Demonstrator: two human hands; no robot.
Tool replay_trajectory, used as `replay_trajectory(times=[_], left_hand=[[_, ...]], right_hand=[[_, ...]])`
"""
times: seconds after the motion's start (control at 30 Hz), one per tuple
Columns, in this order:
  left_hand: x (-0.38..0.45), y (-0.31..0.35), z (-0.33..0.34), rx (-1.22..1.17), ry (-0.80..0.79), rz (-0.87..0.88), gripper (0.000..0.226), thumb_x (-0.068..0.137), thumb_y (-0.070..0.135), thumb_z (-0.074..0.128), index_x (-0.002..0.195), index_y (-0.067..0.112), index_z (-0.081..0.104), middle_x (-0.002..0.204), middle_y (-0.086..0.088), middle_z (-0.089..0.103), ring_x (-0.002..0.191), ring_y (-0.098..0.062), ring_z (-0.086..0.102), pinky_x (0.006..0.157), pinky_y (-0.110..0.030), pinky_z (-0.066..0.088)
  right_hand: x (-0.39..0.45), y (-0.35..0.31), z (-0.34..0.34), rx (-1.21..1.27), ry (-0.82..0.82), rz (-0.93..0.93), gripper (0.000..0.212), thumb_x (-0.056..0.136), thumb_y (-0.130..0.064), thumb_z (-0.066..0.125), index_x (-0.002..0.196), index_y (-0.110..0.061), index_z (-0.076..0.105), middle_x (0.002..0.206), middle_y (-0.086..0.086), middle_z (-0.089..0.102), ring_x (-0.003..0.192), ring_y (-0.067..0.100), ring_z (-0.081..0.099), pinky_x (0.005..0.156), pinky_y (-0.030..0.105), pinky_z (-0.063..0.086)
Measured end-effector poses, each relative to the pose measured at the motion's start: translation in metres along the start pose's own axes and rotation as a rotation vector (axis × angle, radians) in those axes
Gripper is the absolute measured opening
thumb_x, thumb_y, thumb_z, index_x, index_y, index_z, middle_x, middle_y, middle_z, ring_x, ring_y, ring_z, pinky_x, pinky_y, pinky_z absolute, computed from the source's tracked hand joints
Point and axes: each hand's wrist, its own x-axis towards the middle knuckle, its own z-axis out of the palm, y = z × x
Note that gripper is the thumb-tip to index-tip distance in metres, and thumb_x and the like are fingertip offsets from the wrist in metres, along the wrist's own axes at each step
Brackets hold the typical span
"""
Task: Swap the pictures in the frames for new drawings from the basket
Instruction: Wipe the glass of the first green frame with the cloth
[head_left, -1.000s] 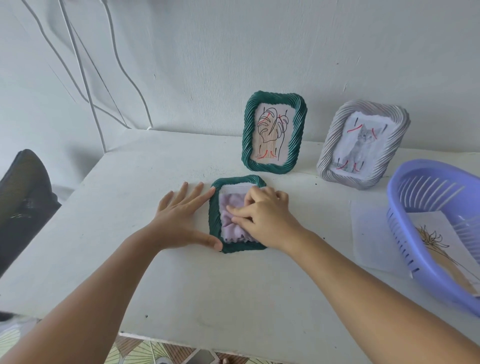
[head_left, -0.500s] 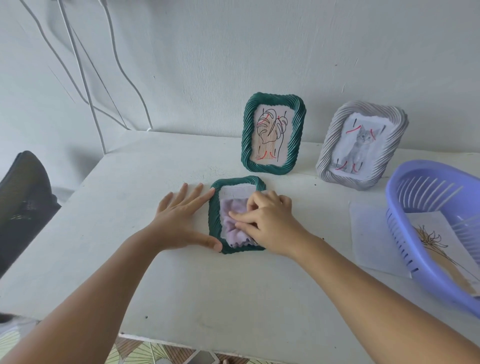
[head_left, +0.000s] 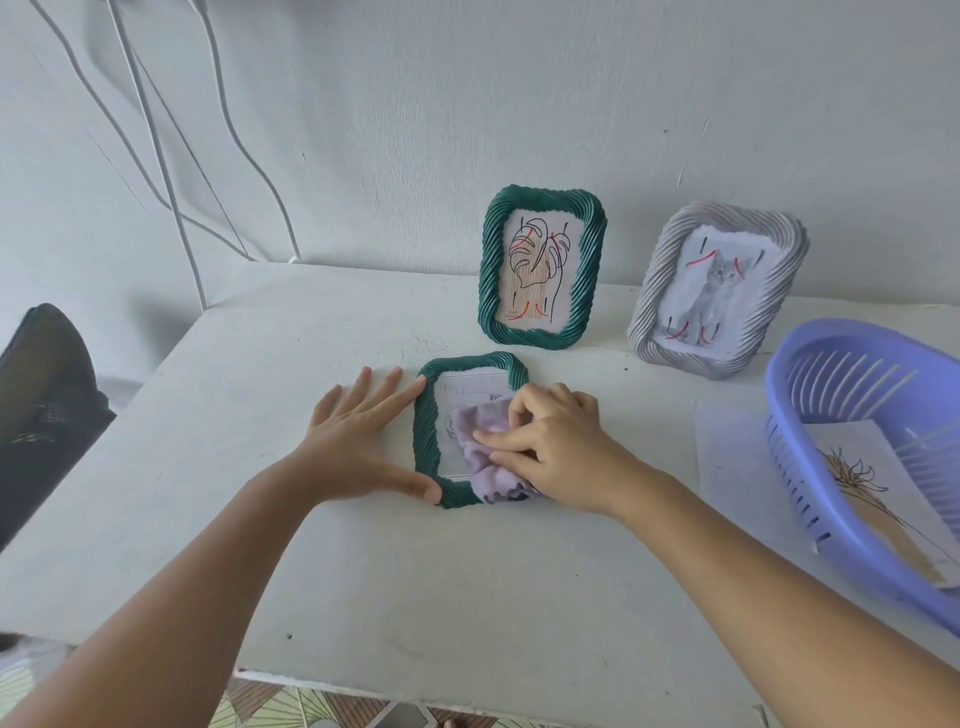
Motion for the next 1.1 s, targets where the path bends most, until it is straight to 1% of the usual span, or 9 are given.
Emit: replay_trajectory(times=[0.07,0.23,0.37,0.5,0.7,0.87,0.93,1.0,1.1], left_hand=[[0.001,0.0,0.0,-0.004,0.0,-0.001,0.137,0.039,0.105,0.056,0.151,0.061,-0.01,0.166,0.021,-0.017,0.149,-0.006,-0.031,0.124,-0.047,-0.012],[0.0,0.0,0.0,-0.005,-0.006,-0.001,0.137,0.04,0.105,0.056,0.151,0.061,-0.01,0.166,0.021,-0.017,0.149,-0.006,-0.031,0.124,-0.047,-0.012],[-0.001,0.0,-0.001,-0.009,-0.005,0.001,0.135,0.039,0.105,0.056,0.149,0.064,-0.01,0.166,0.022,-0.017,0.149,-0.006,-0.031,0.124,-0.046,-0.012],[0.0,0.0,0.0,0.0,0.005,0.003,0.131,0.039,0.105,0.056,0.145,0.067,-0.011,0.165,0.022,-0.017,0.149,-0.006,-0.031,0.124,-0.046,-0.013],[-0.001,0.001,-0.001,-0.002,0.0,-0.002,0.132,0.04,0.104,0.057,0.146,0.066,-0.012,0.165,0.021,-0.018,0.148,-0.006,-0.032,0.124,-0.045,-0.013],[-0.006,0.007,-0.01,-0.089,-0.055,-0.025,0.136,0.04,0.099,0.065,0.15,0.063,-0.007,0.167,0.017,-0.016,0.149,-0.008,-0.031,0.124,-0.046,-0.015],[-0.011,0.013,-0.016,-0.194,-0.021,-0.068,0.133,0.043,0.095,0.069,0.15,0.065,-0.003,0.169,0.015,-0.004,0.154,-0.012,-0.019,0.125,-0.049,-0.007],[-0.016,0.022,-0.018,-0.256,0.122,-0.093,0.119,0.055,0.093,0.065,0.153,0.06,0.006,0.163,0.013,0.022,0.151,-0.018,0.008,0.124,-0.052,0.013],[-0.016,0.05,-0.016,-0.273,0.324,-0.019,0.085,0.085,0.071,0.059,0.157,0.043,0.023,0.124,0.016,0.057,0.113,-0.015,0.05,0.105,-0.044,0.044]], right_hand=[[-0.009,0.011,-0.009,-0.038,0.002,-0.004,0.04,0.095,-0.067,0.035,0.121,-0.058,0.065,0.098,-0.014,0.037,0.099,0.012,0.033,0.093,0.037,0.024],[0.02,0.013,-0.007,-0.087,0.135,0.182,0.026,0.097,-0.05,0.057,0.12,-0.048,0.069,0.096,-0.01,0.04,0.1,0.019,0.042,0.093,0.041,0.03],[0.015,0.005,0.002,0.008,0.083,0.117,0.026,0.099,-0.05,0.055,0.12,-0.048,0.07,0.097,-0.009,0.038,0.099,0.015,0.036,0.095,0.04,0.028],[-0.011,0.019,-0.01,0.036,-0.01,0.013,0.037,0.094,-0.066,0.039,0.121,-0.06,0.063,0.098,-0.013,0.037,0.098,0.011,0.036,0.092,0.033,0.023],[0.008,0.019,-0.005,-0.009,0.094,0.133,0.03,0.097,-0.051,0.057,0.126,-0.052,0.065,0.098,-0.01,0.042,0.099,0.013,0.037,0.094,0.037,0.027],[0.0,0.016,0.003,0.002,0.089,0.182,0.044,0.095,-0.065,0.04,0.134,-0.054,0.058,0.106,-0.008,0.042,0.109,0.016,0.04,0.1,0.038,0.026],[-0.005,0.017,0.001,0.036,0.082,0.205,0.06,0.09,-0.072,0.024,0.141,-0.054,0.05,0.11,-0.01,0.04,0.116,0.016,0.038,0.104,0.038,0.023],[-0.008,0.019,0.001,0.061,0.084,0.237,0.064,0.089,-0.072,0.018,0.145,-0.054,0.043,0.111,-0.012,0.037,0.116,0.015,0.037,0.106,0.037,0.022],[-0.01,0.02,0.003,0.035,0.081,0.245,0.048,0.101,-0.061,0.033,0.147,-0.053,0.041,0.114,-0.01,0.037,0.114,0.019,0.036,0.106,0.04,0.025]])
